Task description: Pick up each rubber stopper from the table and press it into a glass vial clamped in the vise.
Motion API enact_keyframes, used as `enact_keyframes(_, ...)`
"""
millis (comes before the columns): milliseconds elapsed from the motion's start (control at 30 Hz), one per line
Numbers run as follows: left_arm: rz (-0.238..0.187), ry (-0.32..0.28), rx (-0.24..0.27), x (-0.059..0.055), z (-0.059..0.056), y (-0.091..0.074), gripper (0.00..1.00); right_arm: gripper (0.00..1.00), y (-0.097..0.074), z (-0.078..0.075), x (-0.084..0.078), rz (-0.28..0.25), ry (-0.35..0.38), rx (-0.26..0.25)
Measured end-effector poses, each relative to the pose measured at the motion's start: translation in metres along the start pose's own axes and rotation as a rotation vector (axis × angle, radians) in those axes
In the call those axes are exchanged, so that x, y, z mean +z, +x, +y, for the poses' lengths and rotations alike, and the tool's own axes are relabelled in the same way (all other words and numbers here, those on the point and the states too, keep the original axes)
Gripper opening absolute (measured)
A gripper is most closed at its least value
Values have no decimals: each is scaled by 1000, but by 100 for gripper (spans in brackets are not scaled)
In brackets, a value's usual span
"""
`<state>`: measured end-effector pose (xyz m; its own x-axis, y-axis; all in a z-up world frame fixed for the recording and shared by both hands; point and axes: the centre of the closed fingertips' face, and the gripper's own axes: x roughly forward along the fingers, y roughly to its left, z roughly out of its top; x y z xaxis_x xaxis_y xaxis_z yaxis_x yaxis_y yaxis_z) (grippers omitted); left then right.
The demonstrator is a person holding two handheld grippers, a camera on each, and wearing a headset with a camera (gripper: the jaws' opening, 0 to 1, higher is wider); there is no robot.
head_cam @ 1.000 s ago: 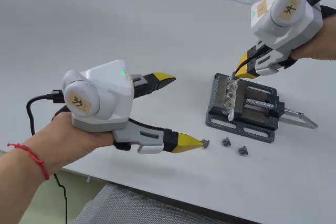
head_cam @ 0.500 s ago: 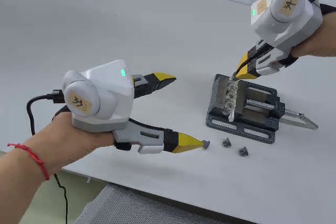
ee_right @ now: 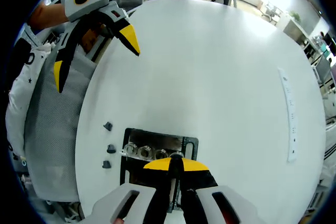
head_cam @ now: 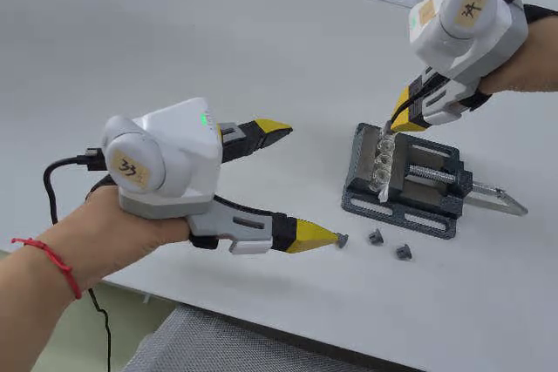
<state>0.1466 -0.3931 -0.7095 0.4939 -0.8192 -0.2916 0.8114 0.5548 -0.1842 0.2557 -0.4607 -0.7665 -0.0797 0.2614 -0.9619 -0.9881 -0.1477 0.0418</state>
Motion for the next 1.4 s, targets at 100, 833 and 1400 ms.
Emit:
enact_keyframes(100,-1,1,-1,0,0,1,81,1,0,0,0,6,-14,-1)
enact_keyframes(833,-4,-2,-1,1,0,1,81,0,2,0,-2,67,-31,-8)
enact_keyframes(1400,-7,-4,-4,5,0,4,80,0,3,0,-2,87,-25,-4)
